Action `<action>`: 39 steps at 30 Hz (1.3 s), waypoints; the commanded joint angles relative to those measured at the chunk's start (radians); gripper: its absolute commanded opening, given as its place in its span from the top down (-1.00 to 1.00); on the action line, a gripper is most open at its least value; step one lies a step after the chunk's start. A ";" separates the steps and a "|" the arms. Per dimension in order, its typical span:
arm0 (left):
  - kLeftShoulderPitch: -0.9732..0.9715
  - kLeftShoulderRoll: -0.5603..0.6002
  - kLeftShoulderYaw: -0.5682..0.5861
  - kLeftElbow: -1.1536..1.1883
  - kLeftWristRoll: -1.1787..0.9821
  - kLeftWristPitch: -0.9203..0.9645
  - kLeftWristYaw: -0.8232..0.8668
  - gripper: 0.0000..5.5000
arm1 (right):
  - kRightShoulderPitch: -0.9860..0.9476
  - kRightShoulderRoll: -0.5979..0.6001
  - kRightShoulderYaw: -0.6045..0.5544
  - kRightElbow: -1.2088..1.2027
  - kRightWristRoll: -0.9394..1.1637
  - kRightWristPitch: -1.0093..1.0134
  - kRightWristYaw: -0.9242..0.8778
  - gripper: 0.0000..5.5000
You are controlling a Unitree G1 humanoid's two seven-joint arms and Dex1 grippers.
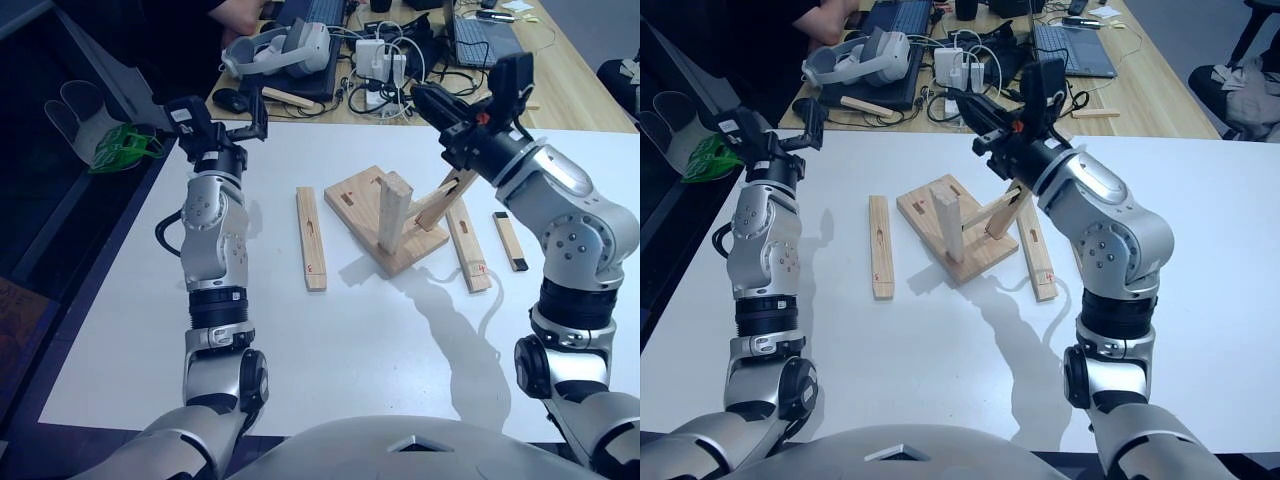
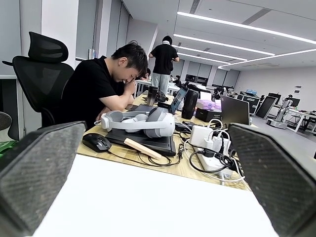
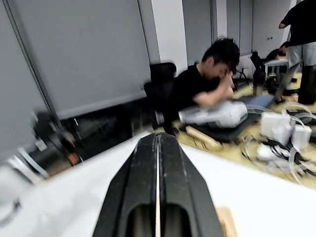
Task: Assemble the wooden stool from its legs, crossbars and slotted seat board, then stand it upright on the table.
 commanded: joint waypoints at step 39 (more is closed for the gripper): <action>0.051 -0.008 -0.015 -0.032 0.023 0.017 0.003 -0.96 | -0.161 -0.011 -0.143 0.078 -0.185 -0.198 -0.144 1.00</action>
